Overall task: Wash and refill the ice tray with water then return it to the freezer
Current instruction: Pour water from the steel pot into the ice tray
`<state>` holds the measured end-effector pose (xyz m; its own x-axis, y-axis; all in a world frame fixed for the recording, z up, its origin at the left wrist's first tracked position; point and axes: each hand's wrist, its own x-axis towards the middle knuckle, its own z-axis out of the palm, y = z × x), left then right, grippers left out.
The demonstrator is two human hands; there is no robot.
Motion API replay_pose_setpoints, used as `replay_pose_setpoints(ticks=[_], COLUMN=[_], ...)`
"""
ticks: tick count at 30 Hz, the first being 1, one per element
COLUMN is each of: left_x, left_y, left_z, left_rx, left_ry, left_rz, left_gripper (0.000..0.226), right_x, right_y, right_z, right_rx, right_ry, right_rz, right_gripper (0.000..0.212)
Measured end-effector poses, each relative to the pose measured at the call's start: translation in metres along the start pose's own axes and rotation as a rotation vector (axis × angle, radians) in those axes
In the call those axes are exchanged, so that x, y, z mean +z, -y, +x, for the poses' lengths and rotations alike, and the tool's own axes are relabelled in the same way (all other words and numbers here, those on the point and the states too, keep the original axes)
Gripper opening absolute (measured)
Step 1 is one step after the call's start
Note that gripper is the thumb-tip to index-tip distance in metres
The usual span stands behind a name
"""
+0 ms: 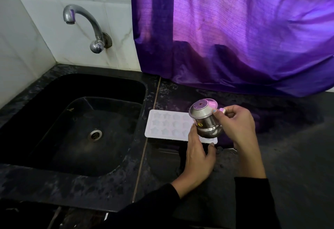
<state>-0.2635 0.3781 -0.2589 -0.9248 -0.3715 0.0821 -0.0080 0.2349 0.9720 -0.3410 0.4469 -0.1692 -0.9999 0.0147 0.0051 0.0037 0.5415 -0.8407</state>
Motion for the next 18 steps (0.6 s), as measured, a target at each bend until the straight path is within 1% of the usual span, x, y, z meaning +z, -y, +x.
replay_pose_setpoints(ticks=[9, 18], left_x=[-0.0023, 0.0007], left_y=[0.0010, 0.0028], left_z=[0.0010, 0.0015], left_rx=[-0.053, -0.077], left_ry=[-0.013, -0.014], left_rz=[0.006, 0.027], left_gripper=[0.076, 0.075], right_x=[0.0073, 0.0055], right_y=[0.0085, 0.0101], right_z=[-0.0064, -0.0083], right_rx=[-0.046, -0.038], right_ry=[0.040, 0.045], right_rz=[-0.133, -0.162], right_gripper=[0.023, 0.024])
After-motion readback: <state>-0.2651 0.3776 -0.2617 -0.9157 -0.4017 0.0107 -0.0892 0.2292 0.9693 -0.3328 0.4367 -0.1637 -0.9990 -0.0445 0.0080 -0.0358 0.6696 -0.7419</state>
